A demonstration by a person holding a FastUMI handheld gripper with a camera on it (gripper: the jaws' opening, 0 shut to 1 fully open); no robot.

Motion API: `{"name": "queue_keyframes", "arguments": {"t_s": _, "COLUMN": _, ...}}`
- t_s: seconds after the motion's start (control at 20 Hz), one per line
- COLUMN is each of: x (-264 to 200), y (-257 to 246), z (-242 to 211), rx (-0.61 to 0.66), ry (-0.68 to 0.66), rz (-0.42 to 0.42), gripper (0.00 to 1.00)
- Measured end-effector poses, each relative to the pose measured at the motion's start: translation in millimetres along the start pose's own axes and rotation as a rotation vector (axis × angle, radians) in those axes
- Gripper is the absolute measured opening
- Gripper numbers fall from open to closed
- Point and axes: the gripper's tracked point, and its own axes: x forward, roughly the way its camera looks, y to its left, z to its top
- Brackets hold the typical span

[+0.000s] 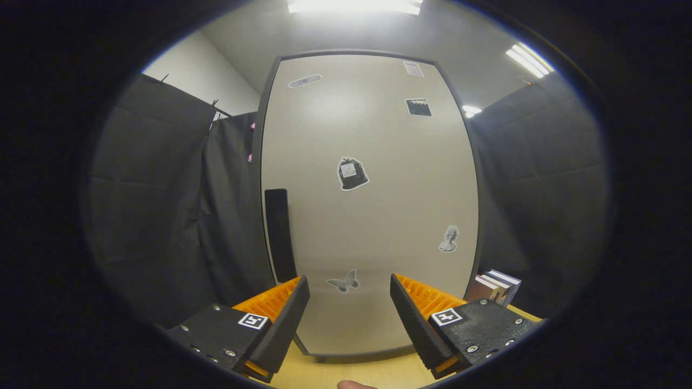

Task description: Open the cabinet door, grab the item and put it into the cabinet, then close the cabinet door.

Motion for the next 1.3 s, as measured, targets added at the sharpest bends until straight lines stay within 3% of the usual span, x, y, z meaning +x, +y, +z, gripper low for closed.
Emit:
{"name": "queue_keyframes", "arguments": {"t_s": 0.35, "x": 32.4, "y": 45.1, "z": 12.4, "rx": 0.088, "ry": 0.043, "rz": 0.056, "gripper": 0.93}}
{"name": "queue_keyframes", "arguments": {"t_s": 0.7, "x": 62.5, "y": 68.4, "z": 1.9, "rx": 0.049, "ry": 0.067, "rz": 0.059, "gripper": 0.88}}
{"name": "queue_keyframes", "arguments": {"t_s": 0.8, "x": 68.9, "y": 73.2, "z": -1.6, "rx": 0.03, "ry": 0.076, "rz": 0.065, "gripper": 0.81}}
{"name": "queue_keyframes", "arguments": {"t_s": 1.05, "x": 75.8, "y": 75.1, "z": -13.6, "rx": -0.053, "ry": 0.109, "rz": 0.048, "gripper": 0.37}}
{"name": "queue_keyframes", "arguments": {"t_s": 1.3, "x": 72.8, "y": 76.0, "z": -11.8, "rx": -0.027, "ry": 0.1, "rz": 0.111, "gripper": 0.31}}
